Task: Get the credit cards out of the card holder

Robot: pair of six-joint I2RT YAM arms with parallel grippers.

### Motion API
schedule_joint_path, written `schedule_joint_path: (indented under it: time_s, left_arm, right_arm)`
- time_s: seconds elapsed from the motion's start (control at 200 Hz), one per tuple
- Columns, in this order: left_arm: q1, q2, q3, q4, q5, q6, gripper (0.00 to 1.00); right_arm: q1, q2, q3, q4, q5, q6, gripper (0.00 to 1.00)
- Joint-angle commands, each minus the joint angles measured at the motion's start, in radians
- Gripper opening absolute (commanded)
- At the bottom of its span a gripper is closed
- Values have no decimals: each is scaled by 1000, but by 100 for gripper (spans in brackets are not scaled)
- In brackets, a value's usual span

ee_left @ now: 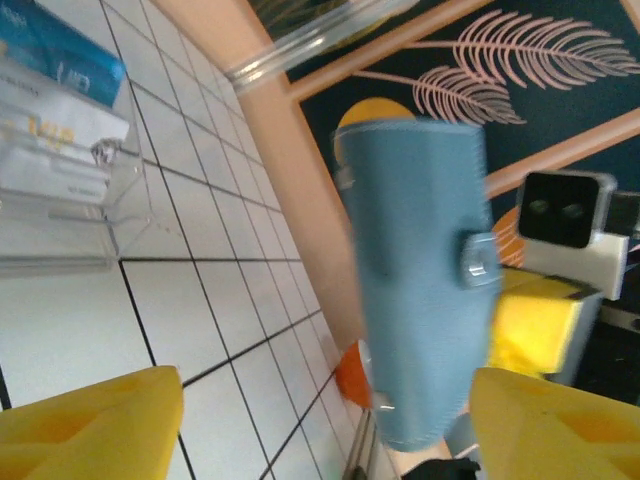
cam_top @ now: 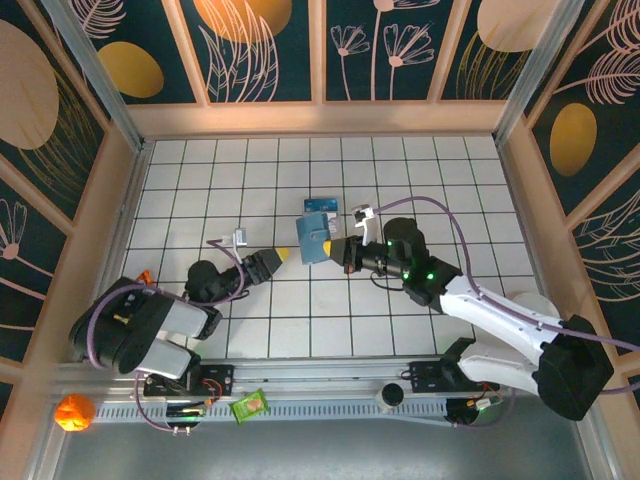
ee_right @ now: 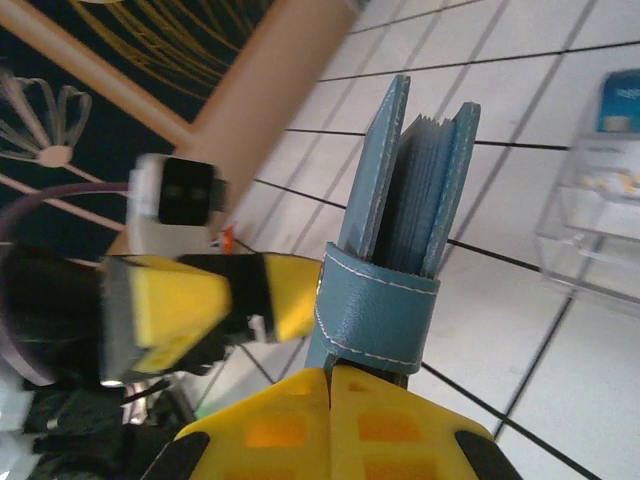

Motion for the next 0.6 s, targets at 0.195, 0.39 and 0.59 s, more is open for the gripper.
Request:
schedule_joint_path:
  time_s: [0.195,0.39,0.59]
  left_arm:
    - [-59,27,55,349,33,-32,68]
    - [-61,-1,42,348,35,-31,66]
    - [-74,-23,66,349,48,-41,59]
  right_arm:
    - [-3,-27,-3,89,-62,26,0]
    - [-2,-22,-13,126,-96,41,0]
    - [13,3,-5,176,-123,57,0]
